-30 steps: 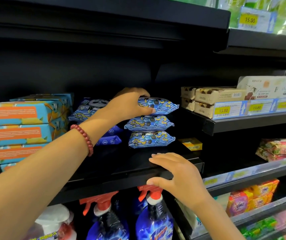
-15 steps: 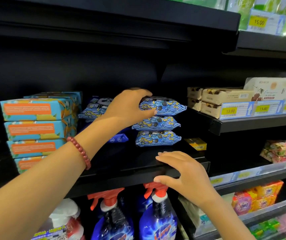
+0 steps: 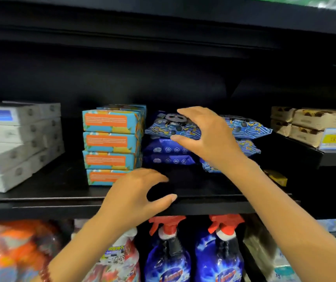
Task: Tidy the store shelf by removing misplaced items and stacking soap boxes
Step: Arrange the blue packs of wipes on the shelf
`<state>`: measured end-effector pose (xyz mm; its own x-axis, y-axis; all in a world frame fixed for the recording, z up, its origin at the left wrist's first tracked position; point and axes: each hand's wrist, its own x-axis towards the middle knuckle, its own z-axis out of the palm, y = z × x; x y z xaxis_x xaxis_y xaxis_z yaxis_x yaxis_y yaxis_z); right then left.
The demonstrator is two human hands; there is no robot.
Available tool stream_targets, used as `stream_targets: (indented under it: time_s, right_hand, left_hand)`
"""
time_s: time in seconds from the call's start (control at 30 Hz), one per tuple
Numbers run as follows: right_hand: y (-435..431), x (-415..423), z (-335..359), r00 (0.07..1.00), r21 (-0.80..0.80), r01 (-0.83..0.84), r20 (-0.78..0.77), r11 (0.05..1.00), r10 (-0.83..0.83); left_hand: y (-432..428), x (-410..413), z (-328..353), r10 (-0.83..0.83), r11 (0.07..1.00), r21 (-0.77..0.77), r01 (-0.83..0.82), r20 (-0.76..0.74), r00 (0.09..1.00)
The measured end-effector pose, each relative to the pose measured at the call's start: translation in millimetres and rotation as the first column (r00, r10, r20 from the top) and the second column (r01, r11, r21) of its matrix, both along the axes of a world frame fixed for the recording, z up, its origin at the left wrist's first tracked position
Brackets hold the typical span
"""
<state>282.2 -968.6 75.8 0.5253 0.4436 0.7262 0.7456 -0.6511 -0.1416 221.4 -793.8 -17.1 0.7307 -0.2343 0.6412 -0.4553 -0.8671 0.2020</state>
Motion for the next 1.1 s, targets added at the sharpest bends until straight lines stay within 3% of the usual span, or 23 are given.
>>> stream_targets:
  time_s: [0.13,0.3,0.43,0.63,0.8,1.1]
  right_hand:
    - [32,32,30,0.957,-0.370,0.215,-0.105,0.904,-0.271]
    - [41,53,34,0.937,-0.497,0.160,-0.197,0.853,-0.290]
    - [45,54,26,0.960,-0.442,0.168,-0.128,0.881,-0.248]
    - [43,37,18,0.949,-0.370,0.266,-0.062,0.890,-0.310]
    - [40,20,17,0.943,-0.385,0.333,0.121,0.861,-0.311]
    - [-21,-33,-8,0.983,-0.088,0.123,0.151,0.989,-0.109]
  left_hand:
    - [1,-2,-2,-0.024,0.997,0.072,0.025,-0.011,1.000]
    - [2,0,-4,-0.040,0.996,0.075,0.040,0.000,0.999]
    - [2,2,-6,-0.049,0.996,0.070,0.046,0.040,0.998]
    - [2,2,-7,-0.061,0.996,0.063,0.058,0.052,0.997]
    - [2,3,-7,-0.066,0.996,0.064,0.063,0.042,0.997]
    - [2,0,-6,-0.063,0.995,0.077,0.062,0.007,0.998]
